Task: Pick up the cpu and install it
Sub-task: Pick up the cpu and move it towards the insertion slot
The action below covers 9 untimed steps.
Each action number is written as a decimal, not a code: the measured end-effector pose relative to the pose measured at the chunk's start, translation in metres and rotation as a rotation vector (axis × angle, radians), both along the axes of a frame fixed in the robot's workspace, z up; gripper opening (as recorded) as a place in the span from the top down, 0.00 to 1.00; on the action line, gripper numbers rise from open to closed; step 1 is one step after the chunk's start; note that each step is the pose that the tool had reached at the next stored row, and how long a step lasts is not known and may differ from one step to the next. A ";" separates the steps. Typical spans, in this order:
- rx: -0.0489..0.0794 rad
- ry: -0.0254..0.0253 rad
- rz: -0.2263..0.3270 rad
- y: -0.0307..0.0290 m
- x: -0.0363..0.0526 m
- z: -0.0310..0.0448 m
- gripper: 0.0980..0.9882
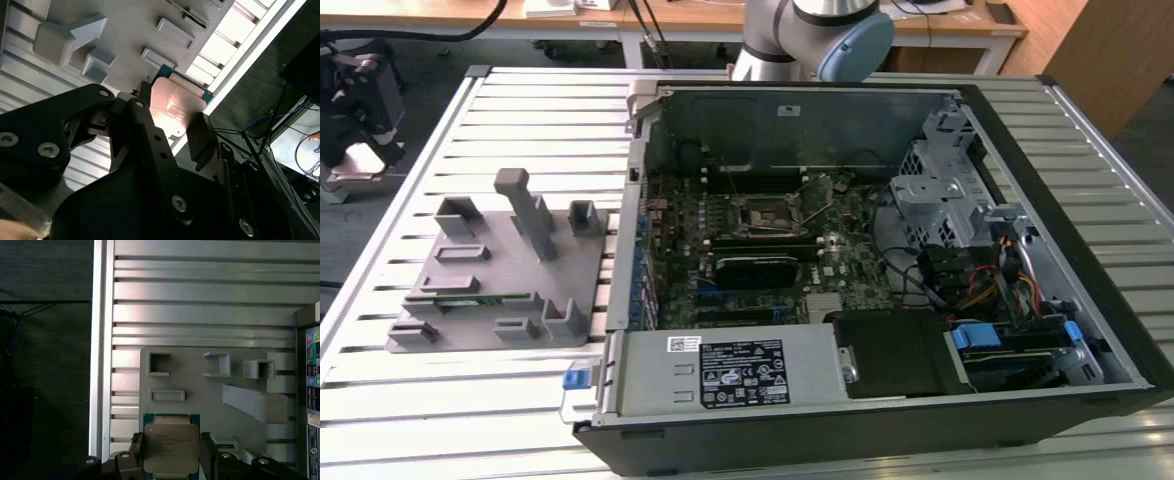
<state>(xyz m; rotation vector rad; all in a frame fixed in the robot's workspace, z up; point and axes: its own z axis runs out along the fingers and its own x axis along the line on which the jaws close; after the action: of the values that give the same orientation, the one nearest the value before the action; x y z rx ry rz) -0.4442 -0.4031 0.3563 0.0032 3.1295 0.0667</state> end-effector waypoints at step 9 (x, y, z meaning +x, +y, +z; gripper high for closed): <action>0.000 0.0000 0.000 0.0020 0.0000 0.0196 0.52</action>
<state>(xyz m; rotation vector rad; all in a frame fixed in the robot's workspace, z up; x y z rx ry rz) -0.4442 -0.4011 0.3760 0.0031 3.1295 0.0667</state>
